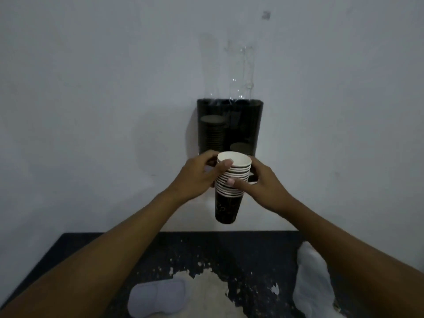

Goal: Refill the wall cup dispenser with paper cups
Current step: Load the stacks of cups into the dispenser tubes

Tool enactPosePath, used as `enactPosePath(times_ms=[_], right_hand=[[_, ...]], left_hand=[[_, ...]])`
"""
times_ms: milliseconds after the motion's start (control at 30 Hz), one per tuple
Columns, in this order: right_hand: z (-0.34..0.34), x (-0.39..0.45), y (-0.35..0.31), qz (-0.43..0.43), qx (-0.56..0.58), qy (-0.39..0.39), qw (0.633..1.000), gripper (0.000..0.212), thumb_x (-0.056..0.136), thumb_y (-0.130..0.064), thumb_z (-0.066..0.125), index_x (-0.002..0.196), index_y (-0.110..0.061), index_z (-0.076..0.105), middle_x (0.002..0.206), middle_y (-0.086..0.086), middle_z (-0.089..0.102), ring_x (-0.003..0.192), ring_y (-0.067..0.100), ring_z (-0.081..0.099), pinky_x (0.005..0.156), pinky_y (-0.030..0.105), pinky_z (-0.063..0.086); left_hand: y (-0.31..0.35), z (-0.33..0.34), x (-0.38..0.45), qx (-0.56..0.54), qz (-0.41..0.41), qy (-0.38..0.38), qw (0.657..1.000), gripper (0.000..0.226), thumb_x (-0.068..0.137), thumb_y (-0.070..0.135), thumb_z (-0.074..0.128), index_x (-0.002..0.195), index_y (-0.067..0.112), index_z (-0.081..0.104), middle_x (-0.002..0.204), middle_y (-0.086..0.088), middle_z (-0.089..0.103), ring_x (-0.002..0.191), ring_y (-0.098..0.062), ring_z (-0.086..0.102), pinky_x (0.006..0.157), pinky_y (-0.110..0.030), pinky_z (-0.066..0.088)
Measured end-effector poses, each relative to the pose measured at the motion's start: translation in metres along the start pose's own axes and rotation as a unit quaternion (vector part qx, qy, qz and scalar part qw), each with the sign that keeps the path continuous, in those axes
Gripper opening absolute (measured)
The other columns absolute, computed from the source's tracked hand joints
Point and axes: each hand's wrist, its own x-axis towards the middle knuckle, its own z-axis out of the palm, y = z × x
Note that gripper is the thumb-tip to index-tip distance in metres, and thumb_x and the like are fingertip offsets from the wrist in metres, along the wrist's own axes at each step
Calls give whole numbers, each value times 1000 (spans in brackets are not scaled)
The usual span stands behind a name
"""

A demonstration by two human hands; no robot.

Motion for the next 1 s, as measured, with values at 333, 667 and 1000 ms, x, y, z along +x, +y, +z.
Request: enactPosePath(times_ms=[333,667,1000], right_hand=[[-78,72,-114,-142,-75,83,984,70,76,-39,77,136,-20,46,125,-9,60,111,3,58,84,18,52],[-108,112,-139,-195,-104,133,966,72,76,-30,80,136,-17,43,129,-5,56,116,10,55,92,25,53],[-115,143,-116,-206,-156,136,956,69,77,-33,77,134,-19,43,132,-4,52,115,9,51,80,13,52]], left_hand=[[113,-63,75,65,145,94,983,46,87,53,56,121,21,57,108,5,65,103,-10,63,79,-35,59],[148,-75,110,59,184,113,975,51,88,48,58,131,23,49,113,9,59,112,-9,57,89,-38,55],[125,-64,145,72,159,107,979,58,86,48,62,134,24,41,131,2,57,112,-5,53,94,-34,53]])
